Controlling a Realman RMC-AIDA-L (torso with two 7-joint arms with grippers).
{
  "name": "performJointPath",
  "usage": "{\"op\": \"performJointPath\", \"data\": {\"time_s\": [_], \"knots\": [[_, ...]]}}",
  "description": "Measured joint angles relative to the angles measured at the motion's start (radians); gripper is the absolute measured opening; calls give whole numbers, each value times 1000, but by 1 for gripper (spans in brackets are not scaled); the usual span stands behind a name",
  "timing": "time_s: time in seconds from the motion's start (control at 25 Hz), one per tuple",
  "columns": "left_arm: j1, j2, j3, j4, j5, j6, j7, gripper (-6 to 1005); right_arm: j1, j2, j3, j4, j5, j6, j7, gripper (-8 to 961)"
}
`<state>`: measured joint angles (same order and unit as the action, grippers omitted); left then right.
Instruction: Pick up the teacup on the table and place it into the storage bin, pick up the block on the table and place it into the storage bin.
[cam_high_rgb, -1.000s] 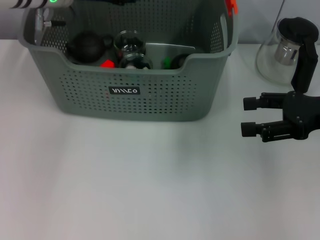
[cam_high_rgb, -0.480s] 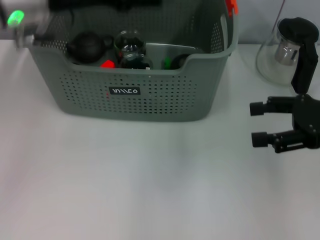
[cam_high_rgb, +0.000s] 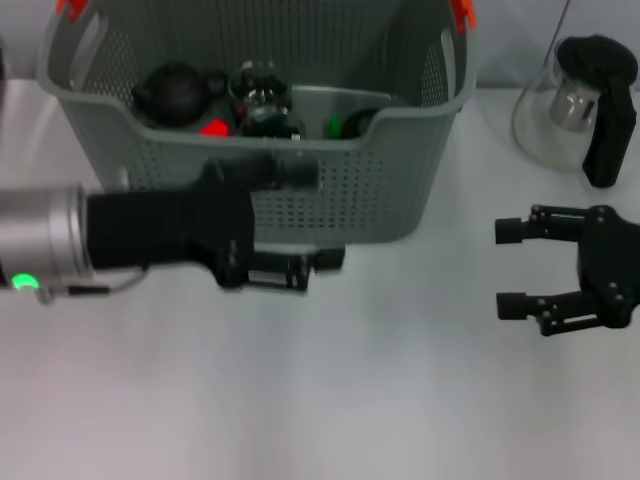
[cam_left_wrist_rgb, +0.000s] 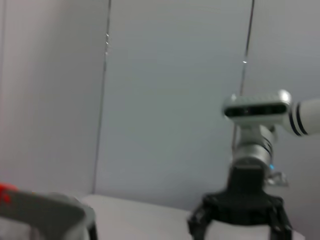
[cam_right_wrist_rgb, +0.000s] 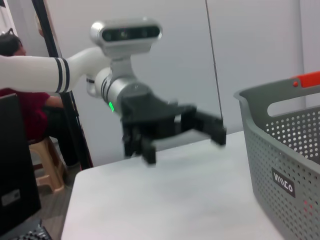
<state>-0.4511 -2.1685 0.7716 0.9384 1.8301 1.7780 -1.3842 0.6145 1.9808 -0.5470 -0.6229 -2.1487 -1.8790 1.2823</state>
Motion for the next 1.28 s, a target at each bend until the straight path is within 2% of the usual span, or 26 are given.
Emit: {"op": "performJointPath", "data": {"time_s": [0.16,0.36,0.6,0.88,1.28], "knots": [[-12,3,5,-119,68,-36,96,952,-1,21,-7,-3,-12,41,-36,938],[-26,3,14,-177,124,-127,111,952,-4,28,-12,0,-17,64,-63,938],[-50,9,14,-181,206,-211,49,952,-8,27,-62,0,-22,106,-46,938],[-68,19,7,-178,231,-206,14,952,-8,44,-74,2,-61,152,-43,938],[-73,19,12,-178,233,-203,13,952,-9,46,-74,2,-62,153,-41,938]]}}
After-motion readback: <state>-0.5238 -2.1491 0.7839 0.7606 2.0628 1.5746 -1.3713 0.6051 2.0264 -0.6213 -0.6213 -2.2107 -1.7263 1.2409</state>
